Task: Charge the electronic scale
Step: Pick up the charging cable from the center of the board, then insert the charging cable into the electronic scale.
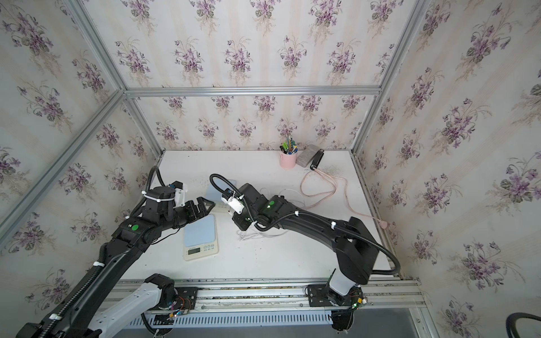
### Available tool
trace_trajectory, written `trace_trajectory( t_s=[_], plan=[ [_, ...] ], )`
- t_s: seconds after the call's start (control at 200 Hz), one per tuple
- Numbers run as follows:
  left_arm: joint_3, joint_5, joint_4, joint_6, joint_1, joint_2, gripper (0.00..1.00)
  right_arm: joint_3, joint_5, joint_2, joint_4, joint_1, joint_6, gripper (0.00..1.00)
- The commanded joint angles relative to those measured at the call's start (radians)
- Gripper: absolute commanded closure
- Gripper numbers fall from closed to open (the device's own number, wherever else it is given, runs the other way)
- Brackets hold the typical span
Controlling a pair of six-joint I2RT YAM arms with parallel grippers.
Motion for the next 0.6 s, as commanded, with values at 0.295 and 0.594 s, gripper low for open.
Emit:
trace_trajectory(
  t_s=[0.295,0.594],
  plan=[
    [-0.165,-0.126,-0.094,0.228,0.194,0.026,0.01,0.162,0.003,0.324,-0.165,0.131,-0.181,1.00],
    [-0.186,-0.109,-0.073,0.196,0.205,0.149,0.01,0.173,-0.080,0.386,-0.146,0.168,-0.239,1.00]
  ],
)
